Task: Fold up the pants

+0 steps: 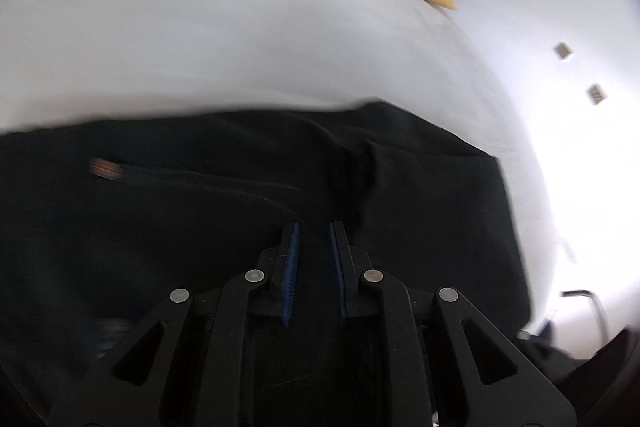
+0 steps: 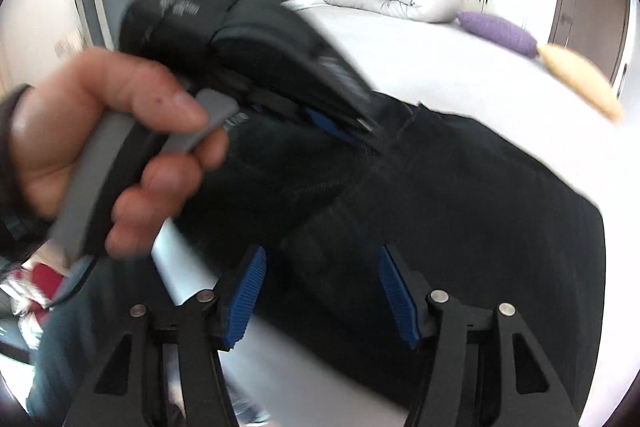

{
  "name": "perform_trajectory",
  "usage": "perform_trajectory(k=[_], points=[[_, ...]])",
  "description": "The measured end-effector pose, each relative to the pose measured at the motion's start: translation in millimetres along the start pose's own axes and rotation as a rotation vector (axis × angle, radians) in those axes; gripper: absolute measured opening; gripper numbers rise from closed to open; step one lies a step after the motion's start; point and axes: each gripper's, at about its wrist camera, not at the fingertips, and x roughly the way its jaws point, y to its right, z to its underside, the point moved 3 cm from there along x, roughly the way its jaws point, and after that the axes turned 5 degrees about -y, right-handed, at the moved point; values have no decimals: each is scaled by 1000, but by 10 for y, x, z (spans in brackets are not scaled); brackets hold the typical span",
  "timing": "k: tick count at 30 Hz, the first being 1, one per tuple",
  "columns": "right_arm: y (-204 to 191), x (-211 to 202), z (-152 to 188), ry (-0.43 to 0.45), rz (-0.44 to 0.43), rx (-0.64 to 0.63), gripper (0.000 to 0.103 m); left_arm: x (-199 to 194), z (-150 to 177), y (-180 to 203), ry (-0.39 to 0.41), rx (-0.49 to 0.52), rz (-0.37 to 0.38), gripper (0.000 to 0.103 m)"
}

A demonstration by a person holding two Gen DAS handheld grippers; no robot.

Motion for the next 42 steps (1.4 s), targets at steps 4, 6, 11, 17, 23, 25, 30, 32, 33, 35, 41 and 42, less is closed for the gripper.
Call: perform_trajectory(k=[4, 6, 11, 17, 23, 25, 30, 32, 33, 35, 41, 42], points=[[525, -415, 138, 12, -248, 183, 54, -243, 66, 357, 107, 155, -94, 15], [827, -595, 185, 49, -328, 273, 48, -190, 187, 586, 112, 249, -131, 15], [1915, -789, 125, 111, -396, 519, 37, 215, 603, 569, 30, 304, -197, 15], [2778, -231, 82, 37, -464, 719, 30, 202, 786, 518, 71, 307, -229, 15], [2962, 374, 87, -29, -440, 832, 5, 382, 879, 769, 87, 338, -250, 15], [2955, 410, 195, -21, -474, 856, 1, 394, 963, 875, 86, 338, -243, 15], [2744, 264, 419, -50, -521, 822, 1, 317, 1027, 788, 92, 336, -229, 15], [2598, 194, 536, -71, -547, 800, 1, 304, 941, 788, 96, 334, -229, 15], [2522, 142, 616, -80, -554, 795, 1, 307, 937, 774, 98, 334, -230, 15], [2326, 62, 747, -86, -573, 784, 1, 294, 943, 753, 102, 336, -230, 15], [2030, -197, 1095, -74, -587, 807, 1, 265, 967, 753, 114, 333, -222, 15], [2005, -208, 1108, -75, -581, 809, 1, 259, 971, 754, 116, 334, -222, 15]])
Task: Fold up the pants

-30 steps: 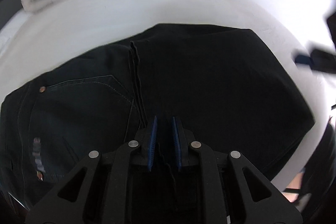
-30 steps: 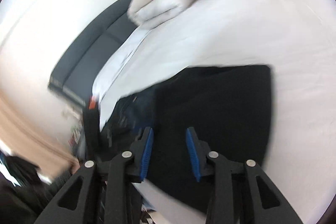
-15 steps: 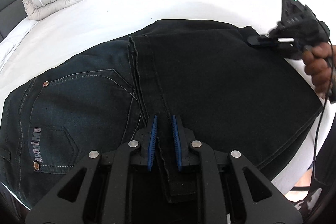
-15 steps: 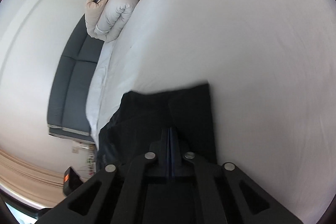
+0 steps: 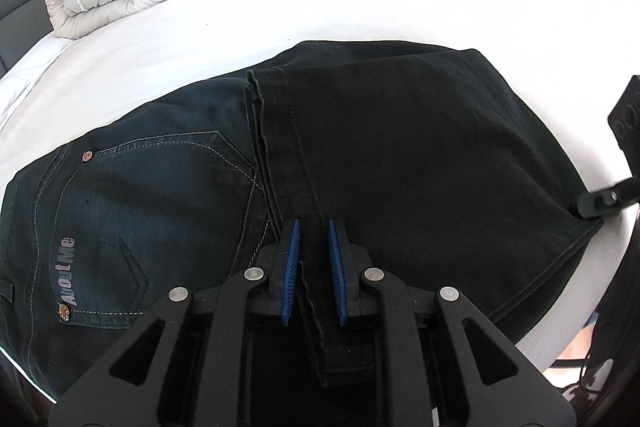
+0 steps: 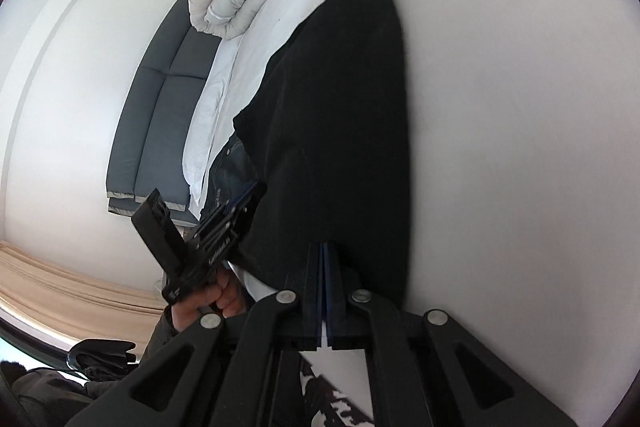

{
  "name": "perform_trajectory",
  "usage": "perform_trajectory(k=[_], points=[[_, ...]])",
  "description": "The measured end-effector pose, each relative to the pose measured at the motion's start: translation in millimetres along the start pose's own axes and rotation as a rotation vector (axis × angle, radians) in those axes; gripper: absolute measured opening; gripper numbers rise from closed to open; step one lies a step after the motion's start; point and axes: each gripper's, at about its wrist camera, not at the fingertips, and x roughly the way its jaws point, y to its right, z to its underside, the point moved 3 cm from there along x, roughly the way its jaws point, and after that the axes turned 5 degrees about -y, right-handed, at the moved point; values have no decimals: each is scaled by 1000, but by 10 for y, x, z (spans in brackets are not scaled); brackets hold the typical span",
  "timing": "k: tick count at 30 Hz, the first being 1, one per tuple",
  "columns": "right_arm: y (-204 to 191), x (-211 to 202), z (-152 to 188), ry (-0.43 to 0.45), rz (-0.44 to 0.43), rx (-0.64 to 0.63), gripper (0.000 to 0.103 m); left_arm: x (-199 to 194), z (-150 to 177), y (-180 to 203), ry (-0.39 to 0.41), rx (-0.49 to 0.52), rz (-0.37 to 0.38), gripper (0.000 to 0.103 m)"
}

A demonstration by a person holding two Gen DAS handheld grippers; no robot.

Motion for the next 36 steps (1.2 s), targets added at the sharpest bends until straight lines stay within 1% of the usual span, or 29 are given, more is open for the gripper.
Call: perform_trajectory(k=[1, 5, 6, 8, 10, 14, 18, 19, 21, 22, 24, 25, 26, 27, 29, 30, 31, 32, 33, 34, 36], points=[[-9, -4, 27, 1, 9, -1, 0, -6, 2, 2, 2, 0, -1, 15], [-95, 68, 59, 8, 95, -58, 0, -29, 33, -8, 13, -6, -3, 15], [-89, 88, 53, 14, 93, -61, 0, -34, 42, -10, 16, -8, -3, 15], [-20, 102, 53, 31, 63, -48, 0, -41, 59, -18, 23, -16, -2, 15], [11, 92, 69, 43, 53, -58, 0, -62, 66, -47, 30, -42, 10, 15], [5, 86, 98, 65, 76, -71, 0, -201, 131, -166, 55, -140, 73, 16], [-8, 99, 111, 74, 83, -76, 0, -437, 324, -340, 73, -270, 143, 16], [-11, 104, 112, 76, 86, -76, 0, -495, 372, -368, 76, -284, 141, 16], [-13, 100, 119, 81, 91, -76, 0, -636, 489, -446, 71, -317, 99, 17], [-14, 98, 121, 84, 93, -76, 0, -682, 529, -482, 68, -337, 88, 22], [-20, 102, 125, 90, 97, -77, 0, -876, 667, -643, 92, -427, 92, 40], [-24, 104, 128, 94, 98, -78, 0, -977, 723, -723, 113, -466, 88, 73], [-20, 99, 131, 97, 99, -78, 0, -1100, 786, -815, 149, -504, 67, 95], [-24, 100, 132, 98, 101, -78, 0, -1205, 843, -895, 177, -533, 43, 97], [-25, 99, 131, 101, 106, -79, 0, -1383, 957, -1080, 213, -593, 24, 97], [-28, 96, 131, 102, 108, -79, 0, -1444, 1026, -1207, 212, -630, 18, 97], [-31, 96, 133, 103, 109, -78, 0, -1470, 1076, -1301, 198, -654, -5, 97], [-31, 96, 136, 105, 110, -76, 0, -1478, 1111, -1362, 174, -664, -57, 97], [-31, 93, 137, 106, 110, -76, 0, -1489, 1152, -1439, 131, -669, -162, 97], [-31, 92, 138, 108, 111, -77, 0, -1519, 1183, -1495, 112, -672, -235, 97], [-38, 87, 142, 111, 115, -75, 0, -1588, 1205, -1537, 119, -672, -270, 97]])
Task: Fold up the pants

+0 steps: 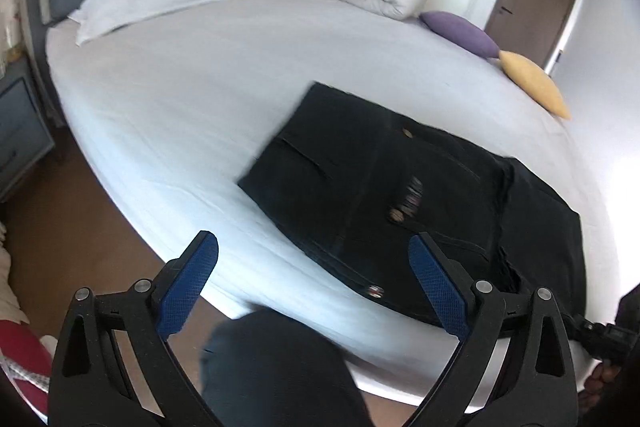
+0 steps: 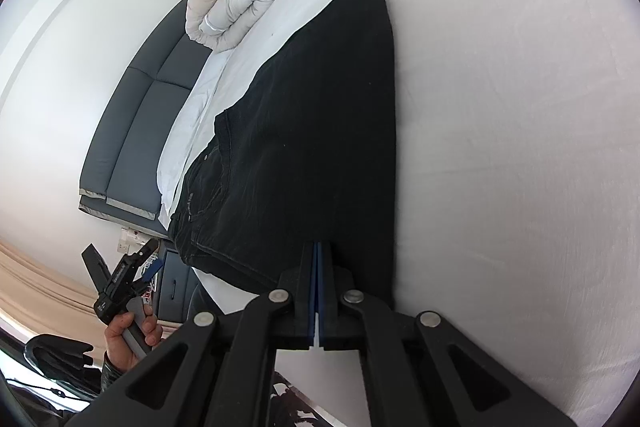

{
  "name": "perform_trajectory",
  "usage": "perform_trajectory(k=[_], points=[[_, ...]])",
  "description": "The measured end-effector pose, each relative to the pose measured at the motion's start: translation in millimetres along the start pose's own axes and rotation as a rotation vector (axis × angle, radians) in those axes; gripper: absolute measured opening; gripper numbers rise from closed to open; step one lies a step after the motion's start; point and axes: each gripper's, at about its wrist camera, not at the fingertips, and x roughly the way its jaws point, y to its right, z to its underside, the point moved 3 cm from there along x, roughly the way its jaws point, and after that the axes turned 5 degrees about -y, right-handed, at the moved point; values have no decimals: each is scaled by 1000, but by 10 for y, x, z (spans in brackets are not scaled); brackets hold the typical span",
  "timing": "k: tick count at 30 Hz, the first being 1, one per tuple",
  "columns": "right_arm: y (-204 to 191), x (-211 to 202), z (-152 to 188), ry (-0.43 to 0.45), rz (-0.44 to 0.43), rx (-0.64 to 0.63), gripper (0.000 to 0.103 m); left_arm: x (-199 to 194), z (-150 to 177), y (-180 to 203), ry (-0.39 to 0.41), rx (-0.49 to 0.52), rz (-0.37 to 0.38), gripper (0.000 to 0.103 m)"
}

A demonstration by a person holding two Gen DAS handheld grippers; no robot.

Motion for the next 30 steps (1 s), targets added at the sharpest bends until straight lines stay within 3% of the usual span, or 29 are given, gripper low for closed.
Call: perform_trajectory(k=[3, 13, 14, 16, 17, 21, 26, 30], points=[[-10, -9, 2, 0, 9, 1, 0, -59, -12, 10, 21, 43, -64, 97], [-121, -95, -37, -10, 44, 5, 1, 118, -45, -52, -21, 20, -66, 97], [-164, -130, -54, -5, 53, 1, 4, 134, -51, -69, -25, 16, -62, 97], [-257, -203, -95, 15, 54, -7, 30, 215, -68, -62, -32, 2, -51, 97], [-314, -241, -116, 28, 48, -12, 34, 235, -72, -73, -34, -8, -37, 97], [-635, -335, -245, 60, -42, -63, 35, 355, -87, -160, -71, -98, 97, 97], [-955, -228, -412, 53, -184, -91, 35, 582, -13, -429, -142, -371, 427, 97], [-1054, -9, -490, 19, -218, -82, 35, 709, 15, -570, -143, -493, 553, 95]])
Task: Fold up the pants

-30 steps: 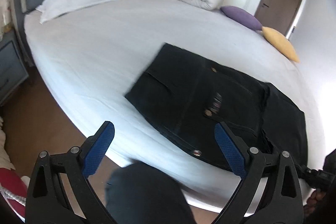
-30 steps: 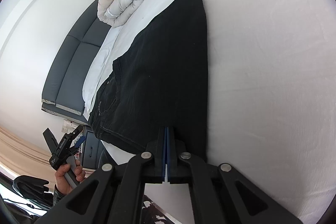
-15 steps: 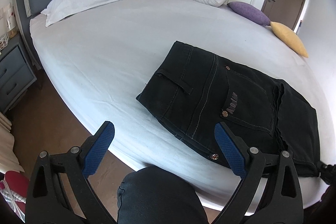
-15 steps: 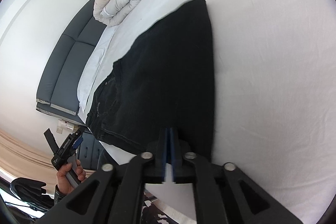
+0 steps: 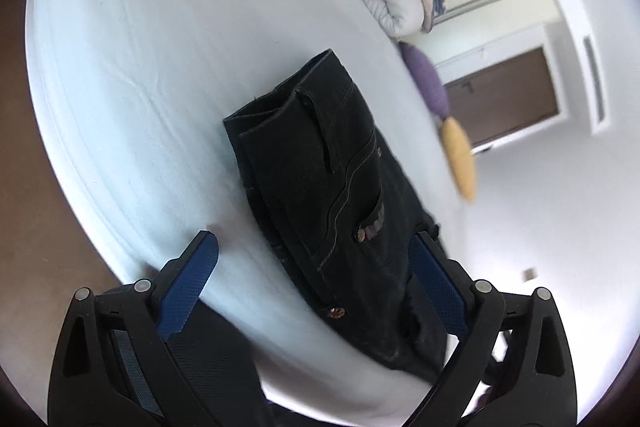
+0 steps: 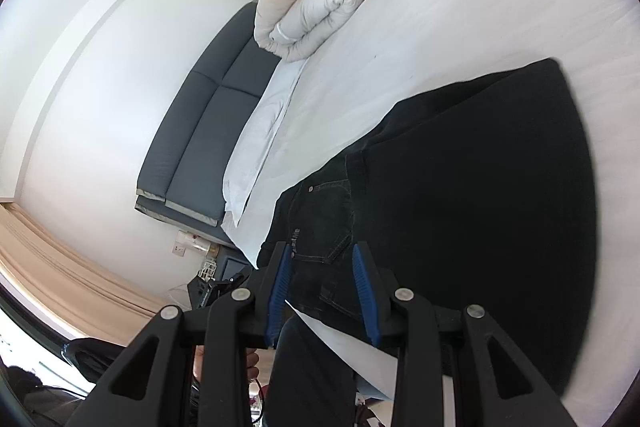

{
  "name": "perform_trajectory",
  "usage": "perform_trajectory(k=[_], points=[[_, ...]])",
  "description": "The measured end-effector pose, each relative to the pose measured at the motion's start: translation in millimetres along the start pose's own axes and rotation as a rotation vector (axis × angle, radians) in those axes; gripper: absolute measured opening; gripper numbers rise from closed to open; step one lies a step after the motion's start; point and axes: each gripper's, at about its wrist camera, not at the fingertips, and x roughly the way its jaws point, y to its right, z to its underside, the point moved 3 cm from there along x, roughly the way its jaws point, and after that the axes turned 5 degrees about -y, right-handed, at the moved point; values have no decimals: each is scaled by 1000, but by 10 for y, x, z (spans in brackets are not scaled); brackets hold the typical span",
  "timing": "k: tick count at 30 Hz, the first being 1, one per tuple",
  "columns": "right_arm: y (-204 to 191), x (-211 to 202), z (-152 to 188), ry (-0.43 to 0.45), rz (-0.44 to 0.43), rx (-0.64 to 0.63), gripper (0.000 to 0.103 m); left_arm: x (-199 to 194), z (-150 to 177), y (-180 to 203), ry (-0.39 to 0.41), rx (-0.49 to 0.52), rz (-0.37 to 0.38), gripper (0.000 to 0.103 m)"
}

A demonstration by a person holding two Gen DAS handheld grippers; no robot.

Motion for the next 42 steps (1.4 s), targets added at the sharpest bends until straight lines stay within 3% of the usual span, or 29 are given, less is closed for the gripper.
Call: perform_trajectory(k=[5, 13, 15, 17, 19, 23, 27, 29, 30, 31, 37, 40, 41, 42], points=[[-24, 271, -34, -56, -8, 0, 35, 103, -111, -51, 11, -52, 101, 95], [-102, 592, -186, -106, -45, 6, 35, 260, -279, -80, 17, -111, 169, 93], [-134, 716, -222, -127, -42, -2, 35, 312, -331, -87, 13, -131, 177, 73], [-152, 860, -264, -154, -20, -3, 35, 383, -362, -102, 4, -158, 177, 33], [-145, 1019, -292, -183, 12, 2, 35, 452, -376, -91, -3, -158, 170, 28], [-97, 1344, -363, -236, 53, 24, 35, 430, -392, 12, 29, -88, 129, 17], [68, 1620, -421, -286, 136, 59, 33, 376, -427, 145, 59, -16, 89, 15], [188, 1717, -416, -306, 186, 81, 17, 352, -436, 260, 75, 45, 54, 14], [242, 1740, -404, -314, 213, 90, 0, 346, -439, 313, 81, 66, 42, 14], [302, 1748, -385, -315, 226, 105, 0, 329, -435, 367, 86, 87, 32, 14], [371, 1725, -303, -274, 202, 80, 0, 323, -395, 778, 116, 236, -36, 12], [375, 1643, -291, -248, 153, 103, 1, 342, -321, 1167, 127, 364, -82, 12], [380, 1519, -277, -216, 115, 134, 8, 349, -270, 1325, 131, 418, -96, 12], [384, 1405, -271, -188, 74, 153, 31, 370, -220, 1482, 132, 467, -105, 12]])
